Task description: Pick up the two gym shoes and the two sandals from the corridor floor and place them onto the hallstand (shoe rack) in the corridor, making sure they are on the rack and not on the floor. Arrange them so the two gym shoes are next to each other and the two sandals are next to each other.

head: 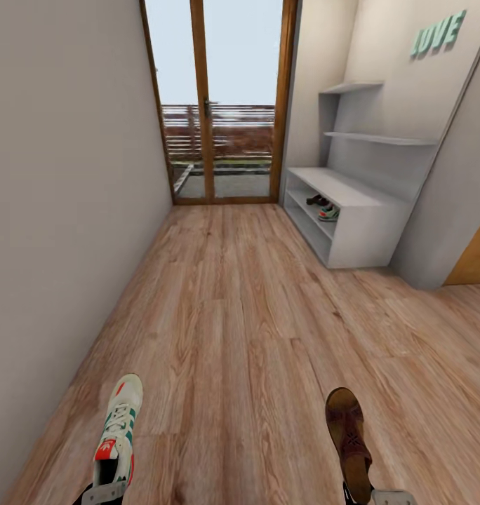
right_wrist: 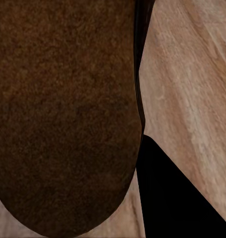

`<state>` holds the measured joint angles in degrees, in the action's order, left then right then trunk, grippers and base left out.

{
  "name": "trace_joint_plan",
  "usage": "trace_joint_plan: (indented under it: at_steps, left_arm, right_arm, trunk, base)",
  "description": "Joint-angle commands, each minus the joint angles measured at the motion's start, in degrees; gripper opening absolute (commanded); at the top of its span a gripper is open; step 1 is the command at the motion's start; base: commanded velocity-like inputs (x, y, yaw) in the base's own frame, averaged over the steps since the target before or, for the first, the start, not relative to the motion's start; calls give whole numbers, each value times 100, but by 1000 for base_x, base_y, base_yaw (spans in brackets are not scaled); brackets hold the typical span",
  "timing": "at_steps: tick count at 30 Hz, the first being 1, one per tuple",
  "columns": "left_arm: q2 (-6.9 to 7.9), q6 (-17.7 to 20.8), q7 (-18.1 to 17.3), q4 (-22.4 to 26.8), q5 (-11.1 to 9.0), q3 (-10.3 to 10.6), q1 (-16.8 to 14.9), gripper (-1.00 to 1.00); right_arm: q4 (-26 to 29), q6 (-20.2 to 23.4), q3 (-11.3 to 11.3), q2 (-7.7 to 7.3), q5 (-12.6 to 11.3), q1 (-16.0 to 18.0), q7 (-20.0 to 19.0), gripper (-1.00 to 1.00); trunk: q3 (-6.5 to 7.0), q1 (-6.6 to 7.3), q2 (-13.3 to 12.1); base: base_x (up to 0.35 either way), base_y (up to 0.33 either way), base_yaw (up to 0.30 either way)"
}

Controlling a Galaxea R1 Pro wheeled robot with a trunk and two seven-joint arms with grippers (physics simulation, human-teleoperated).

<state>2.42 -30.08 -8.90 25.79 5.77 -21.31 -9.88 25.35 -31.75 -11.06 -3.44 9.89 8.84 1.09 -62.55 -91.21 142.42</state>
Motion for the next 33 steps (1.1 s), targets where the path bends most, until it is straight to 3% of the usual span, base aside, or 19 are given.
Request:
trace_joint_plan:
  at_steps: [1,33]
  left_arm:
    - [-5,-19,-33,-3,56,-49,-5,-100]
    - [-5,-24,-33,5,56,-54,-6,-100]
  right_arm:
    - [-4,-15,-28,6,39,4,6,-100]
    - [-4,-15,-28,2,31,4,6,-100]
  trunk:
    - [-4,-2,2]
    - [-4,-2,2]
  base:
    - [338,0,0]
    - [338,7,0]
